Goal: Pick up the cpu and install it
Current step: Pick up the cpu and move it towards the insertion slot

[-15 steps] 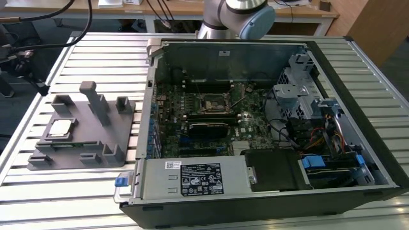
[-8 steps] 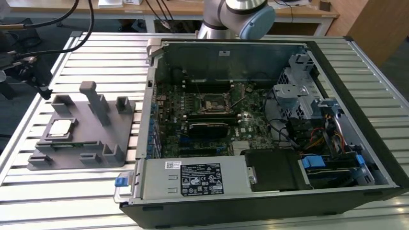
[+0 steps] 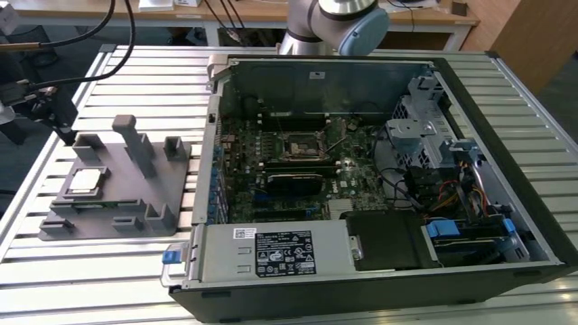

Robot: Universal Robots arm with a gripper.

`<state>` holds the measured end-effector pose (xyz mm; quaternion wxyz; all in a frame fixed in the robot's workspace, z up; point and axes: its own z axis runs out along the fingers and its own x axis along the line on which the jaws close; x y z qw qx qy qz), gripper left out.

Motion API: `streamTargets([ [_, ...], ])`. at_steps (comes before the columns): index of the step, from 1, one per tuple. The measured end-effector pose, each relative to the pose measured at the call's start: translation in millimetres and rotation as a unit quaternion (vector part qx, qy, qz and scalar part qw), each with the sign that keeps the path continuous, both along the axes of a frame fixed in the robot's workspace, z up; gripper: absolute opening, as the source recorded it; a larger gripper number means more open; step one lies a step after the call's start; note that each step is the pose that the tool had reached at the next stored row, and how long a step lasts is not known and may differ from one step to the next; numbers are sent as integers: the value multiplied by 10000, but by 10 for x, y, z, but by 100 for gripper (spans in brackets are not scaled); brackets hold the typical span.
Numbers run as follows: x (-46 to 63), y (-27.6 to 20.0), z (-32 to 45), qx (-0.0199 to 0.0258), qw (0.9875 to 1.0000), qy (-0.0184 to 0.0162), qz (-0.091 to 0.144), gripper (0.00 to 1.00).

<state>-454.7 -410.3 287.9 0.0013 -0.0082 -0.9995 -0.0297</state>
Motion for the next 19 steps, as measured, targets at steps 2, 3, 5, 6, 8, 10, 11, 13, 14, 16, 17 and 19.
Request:
streamTargets([
  [2,0,0,-13,0,10000,0,0,76],
  [3,0,0,-20,0,10000,0,0,76],
  [5,0,0,-35,0,10000,0,2,76],
  [6,0,0,-42,0,10000,0,2,76],
  [8,0,0,-57,0,10000,0,3,76],
  [10,0,0,-72,0,10000,0,3,76],
  [11,0,0,-84,0,10000,0,3,76],
  [13,0,0,-94,-1,10000,0,4,76],
  [14,0,0,-97,0,10000,1,4,76],
  [16,0,0,-105,0,10000,0,4,76],
  [17,0,0,-108,0,10000,1,3,76],
  [19,0,0,-118,0,10000,-1,4,76],
])
